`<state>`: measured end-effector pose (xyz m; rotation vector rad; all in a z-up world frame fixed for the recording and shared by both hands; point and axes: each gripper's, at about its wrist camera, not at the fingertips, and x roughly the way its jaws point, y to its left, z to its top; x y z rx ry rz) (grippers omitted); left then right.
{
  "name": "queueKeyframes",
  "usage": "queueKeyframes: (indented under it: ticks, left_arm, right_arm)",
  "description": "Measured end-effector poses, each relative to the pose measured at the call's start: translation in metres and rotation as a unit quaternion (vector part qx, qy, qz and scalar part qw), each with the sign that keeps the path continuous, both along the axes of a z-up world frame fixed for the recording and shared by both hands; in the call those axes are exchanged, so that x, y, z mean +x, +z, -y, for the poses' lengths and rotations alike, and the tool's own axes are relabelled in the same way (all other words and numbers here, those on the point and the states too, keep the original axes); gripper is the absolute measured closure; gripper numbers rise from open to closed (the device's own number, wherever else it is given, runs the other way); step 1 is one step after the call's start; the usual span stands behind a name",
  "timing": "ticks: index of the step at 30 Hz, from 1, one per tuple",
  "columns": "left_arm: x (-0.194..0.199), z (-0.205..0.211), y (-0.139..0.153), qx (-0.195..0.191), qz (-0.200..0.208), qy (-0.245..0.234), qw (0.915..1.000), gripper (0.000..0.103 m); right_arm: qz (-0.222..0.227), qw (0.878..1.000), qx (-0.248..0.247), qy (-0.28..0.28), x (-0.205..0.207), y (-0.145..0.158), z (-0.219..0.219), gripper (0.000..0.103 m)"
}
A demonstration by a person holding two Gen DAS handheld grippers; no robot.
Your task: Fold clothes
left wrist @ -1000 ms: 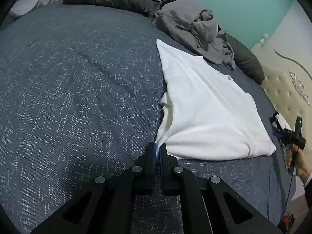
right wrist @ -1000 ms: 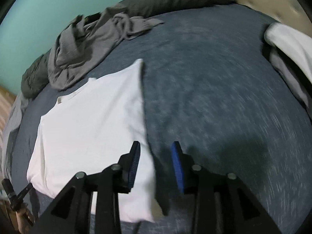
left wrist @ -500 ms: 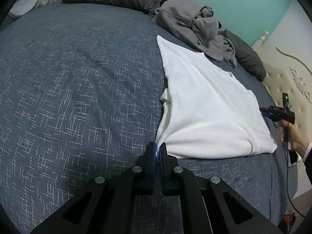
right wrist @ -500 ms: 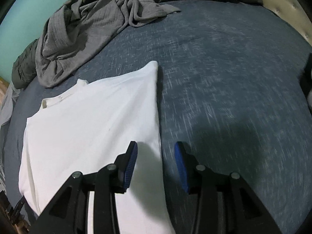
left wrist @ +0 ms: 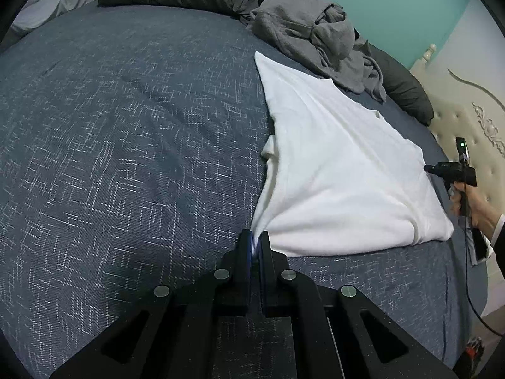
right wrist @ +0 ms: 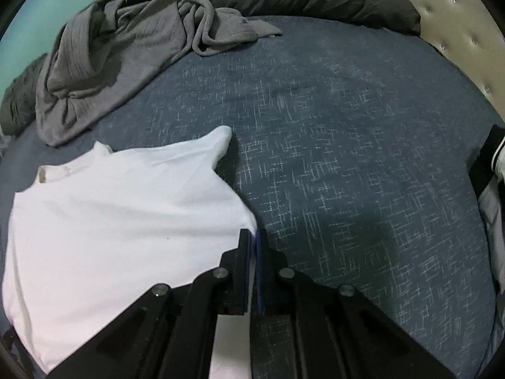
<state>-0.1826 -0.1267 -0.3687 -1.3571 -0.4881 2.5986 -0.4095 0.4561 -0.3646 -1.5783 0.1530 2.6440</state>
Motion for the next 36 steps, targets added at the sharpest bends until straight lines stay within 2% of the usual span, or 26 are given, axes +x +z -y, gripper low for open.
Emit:
queueKeyframes:
  ticks: [6, 10, 11, 13, 17, 20, 22, 23, 24, 29, 35, 36]
  left_arm:
    - [-0.001, 0.002, -0.001, 0.010, 0.000, 0.000, 1.0000, 0.099]
    - [-0.002, 0.002, 0.000, 0.009, 0.000, -0.002, 1.0000, 0.099]
    - [-0.002, 0.002, 0.000, 0.011, 0.000, -0.002, 0.9999, 0.099]
    - [-0.002, 0.003, 0.000, 0.014, 0.001, -0.002, 0.9999, 0.099]
    - [-0.002, 0.004, 0.001, 0.019, 0.005, 0.001, 0.9998, 0.097]
    - [-0.001, 0.003, 0.010, 0.021, -0.001, 0.007, 0.9997, 0.088]
    - [-0.001, 0.003, 0.018, 0.024, -0.012, 0.012, 0.9996, 0.068]
    - [-0.001, 0.002, 0.023, 0.031, -0.018, 0.014, 0.9993, 0.054]
    - [-0.004, 0.001, 0.025, 0.033, -0.021, 0.014, 0.9991, 0.052]
    - [-0.021, -0.005, 0.027, 0.036, -0.026, 0.012, 0.9989, 0.052]
    - [-0.041, -0.010, 0.020, 0.038, -0.018, 0.012, 0.9990, 0.054]
    - [-0.043, -0.011, 0.020, 0.036, -0.019, 0.009, 0.9991, 0.062]
  right_arm:
    - [0.015, 1.000, 0.007, 0.012, -0.001, -0.002, 0.004, 0.099]
    - [-0.016, 1.000, 0.021, 0.009, 0.012, 0.025, 0.009, 0.088]
    - [-0.026, 1.000, 0.014, 0.006, 0.019, 0.033, 0.010, 0.084]
    - [-0.049, 0.999, -0.014, 0.013, 0.043, 0.051, 0.019, 0.065]
    - [-0.062, 0.994, -0.073, 0.053, 0.107, 0.067, 0.050, 0.063]
    - [-0.054, 0.991, -0.103, 0.067, 0.150, 0.061, 0.066, 0.063]
    - [-0.050, 0.989, -0.118, 0.073, 0.179, 0.054, 0.074, 0.063]
    - [-0.050, 0.989, -0.117, 0.076, 0.186, 0.050, 0.075, 0.063]
    - [-0.050, 0.989, -0.116, 0.079, 0.194, 0.046, 0.076, 0.063]
    - [-0.041, 0.989, -0.126, 0.061, 0.215, 0.026, 0.073, 0.063]
    - [-0.041, 0.994, -0.100, 0.034, 0.212, 0.021, 0.053, 0.062]
    - [-0.041, 0.994, -0.093, 0.032, 0.211, 0.022, 0.049, 0.057]
